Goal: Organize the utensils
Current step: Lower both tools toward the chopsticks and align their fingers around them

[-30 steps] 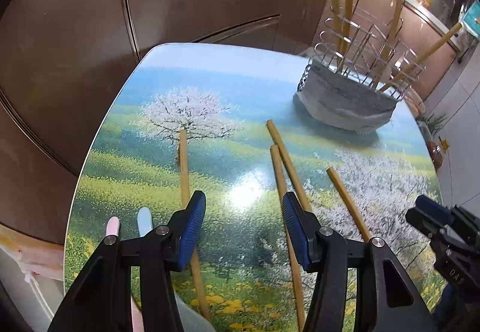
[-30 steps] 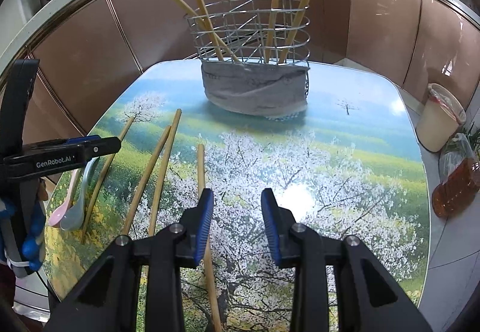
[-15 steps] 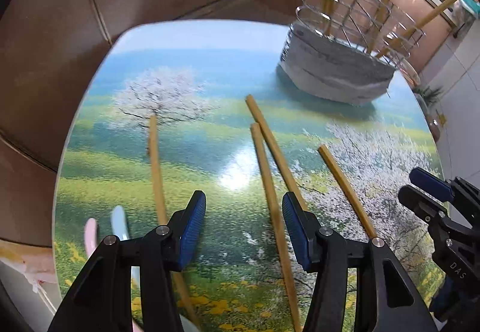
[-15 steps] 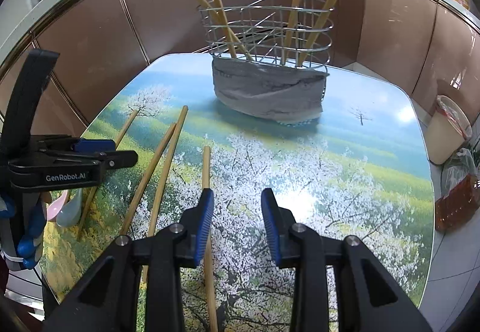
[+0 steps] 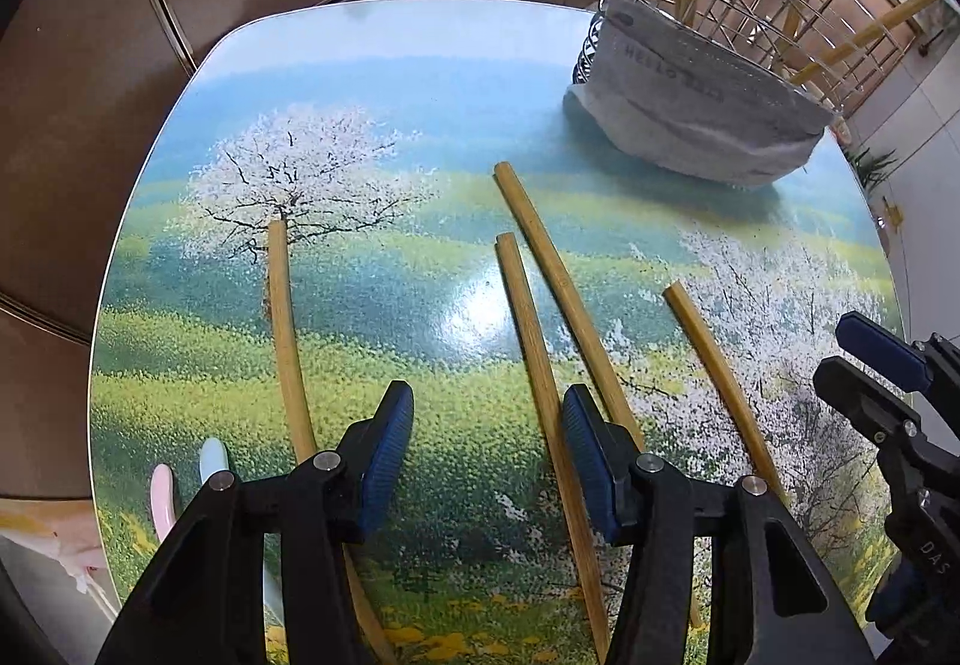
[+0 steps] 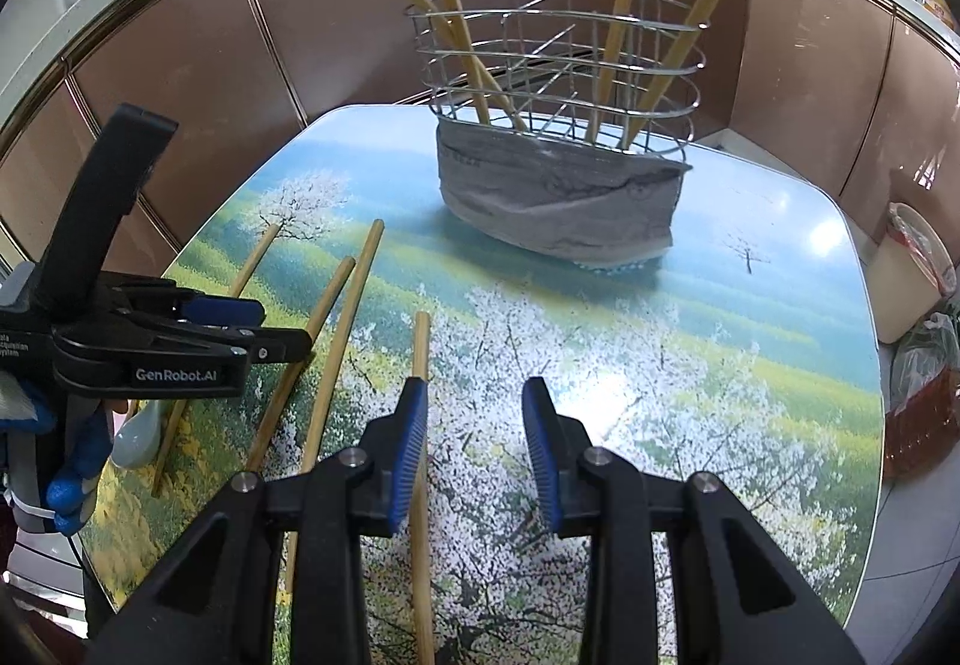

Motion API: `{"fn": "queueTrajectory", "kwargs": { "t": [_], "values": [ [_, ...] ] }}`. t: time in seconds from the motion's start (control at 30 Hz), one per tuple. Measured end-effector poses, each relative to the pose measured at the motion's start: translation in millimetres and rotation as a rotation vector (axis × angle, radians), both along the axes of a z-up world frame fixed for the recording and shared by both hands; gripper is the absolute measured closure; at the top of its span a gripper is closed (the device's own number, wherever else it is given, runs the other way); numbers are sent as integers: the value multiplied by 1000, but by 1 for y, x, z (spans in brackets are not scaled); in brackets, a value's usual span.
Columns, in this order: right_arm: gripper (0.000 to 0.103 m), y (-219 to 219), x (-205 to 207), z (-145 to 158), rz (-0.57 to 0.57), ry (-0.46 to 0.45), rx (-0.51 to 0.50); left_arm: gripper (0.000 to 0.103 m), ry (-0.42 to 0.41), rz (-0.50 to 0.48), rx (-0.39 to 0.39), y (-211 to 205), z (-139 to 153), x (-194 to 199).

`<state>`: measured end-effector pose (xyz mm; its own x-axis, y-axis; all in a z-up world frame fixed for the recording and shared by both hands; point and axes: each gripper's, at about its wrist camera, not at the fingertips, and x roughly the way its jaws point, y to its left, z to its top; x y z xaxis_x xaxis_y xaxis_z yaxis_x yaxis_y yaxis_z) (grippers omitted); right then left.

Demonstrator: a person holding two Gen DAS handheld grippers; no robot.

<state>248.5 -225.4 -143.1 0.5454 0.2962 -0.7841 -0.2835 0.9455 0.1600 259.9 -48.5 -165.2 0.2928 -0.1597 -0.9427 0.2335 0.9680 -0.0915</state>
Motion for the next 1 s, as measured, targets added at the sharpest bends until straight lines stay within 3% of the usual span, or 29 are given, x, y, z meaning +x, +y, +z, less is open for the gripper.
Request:
{"fn": "queueTrajectory", "kwargs": {
  "t": [0.33,0.67,0.9,1.0],
  "values": [
    [72,23,19,-10,94,66,-26,53,39,24,-2,17,1,15],
    [72,38,36,-18,163,116,-63,56,117,63,-80,28,3,40],
    [72,46,42,-26,182,126,-95,56,109,29,-32,16,3,50],
    [73,53,45,-30,196,130,-108,63,95,5,21,7,3,53]
  ]
}}
